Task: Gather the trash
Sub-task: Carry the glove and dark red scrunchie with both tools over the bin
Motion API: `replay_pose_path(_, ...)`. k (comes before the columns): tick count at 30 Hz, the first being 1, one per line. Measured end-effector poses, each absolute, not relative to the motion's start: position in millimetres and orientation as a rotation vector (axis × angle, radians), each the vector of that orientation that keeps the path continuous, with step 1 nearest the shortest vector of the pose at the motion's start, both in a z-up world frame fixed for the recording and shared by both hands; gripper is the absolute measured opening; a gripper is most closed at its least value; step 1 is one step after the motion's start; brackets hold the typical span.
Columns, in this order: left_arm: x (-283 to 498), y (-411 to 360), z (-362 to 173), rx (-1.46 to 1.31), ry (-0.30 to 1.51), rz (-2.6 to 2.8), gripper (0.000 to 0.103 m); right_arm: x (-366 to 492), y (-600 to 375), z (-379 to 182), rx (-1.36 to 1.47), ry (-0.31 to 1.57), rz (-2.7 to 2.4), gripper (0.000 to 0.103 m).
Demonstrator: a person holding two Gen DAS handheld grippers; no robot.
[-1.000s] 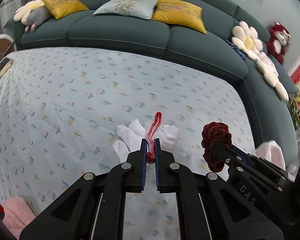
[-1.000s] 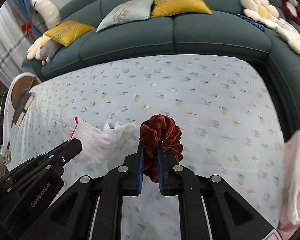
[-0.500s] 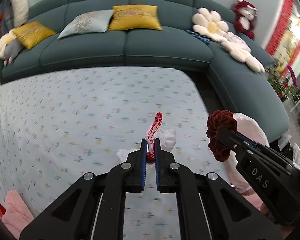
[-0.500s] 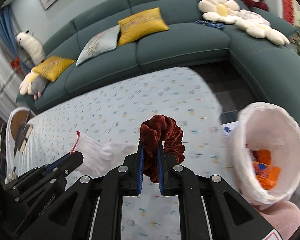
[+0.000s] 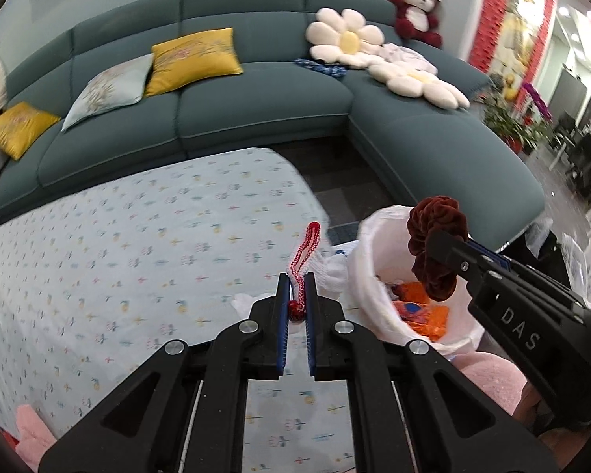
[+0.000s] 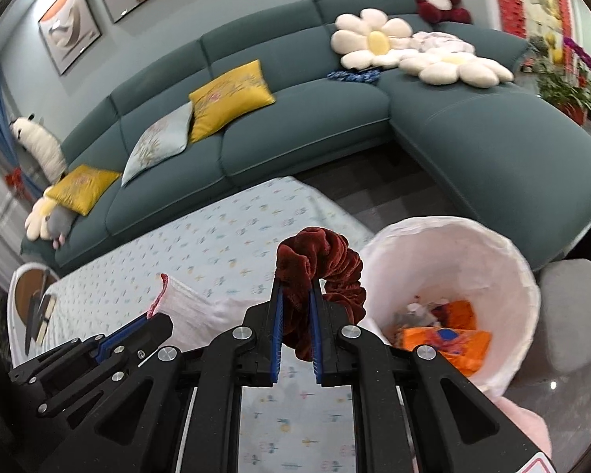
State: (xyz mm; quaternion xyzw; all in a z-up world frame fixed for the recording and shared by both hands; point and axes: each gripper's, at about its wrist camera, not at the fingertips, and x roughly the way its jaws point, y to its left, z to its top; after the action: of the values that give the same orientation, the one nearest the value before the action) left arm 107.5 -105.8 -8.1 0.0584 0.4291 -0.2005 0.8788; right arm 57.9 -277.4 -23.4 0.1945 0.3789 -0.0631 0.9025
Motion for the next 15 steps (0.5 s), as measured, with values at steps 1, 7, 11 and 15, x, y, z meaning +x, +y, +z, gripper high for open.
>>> replay_pose_path(1,106,-114,-8,0.130,0.894,-0.431,0.007,55,-283,-23,0.409,0.781,-0.139,0.011)
replay_pose_path(7,99,-154,-6,0.176,0.889,-0.489,0.007,38,-319,-30,0.452,0.769,-0.196,0.011)
replay_pose_path(11,95,-176,-4,0.198,0.883,-0.522,0.007,29,-340,-35,0.474,0.767,-0.229,0.011)
replay_pose_path(15,91,-196,-3,0.220,0.878,-0.550,0.007,21,-357,-36,0.488,0.761,-0.255,0.011)
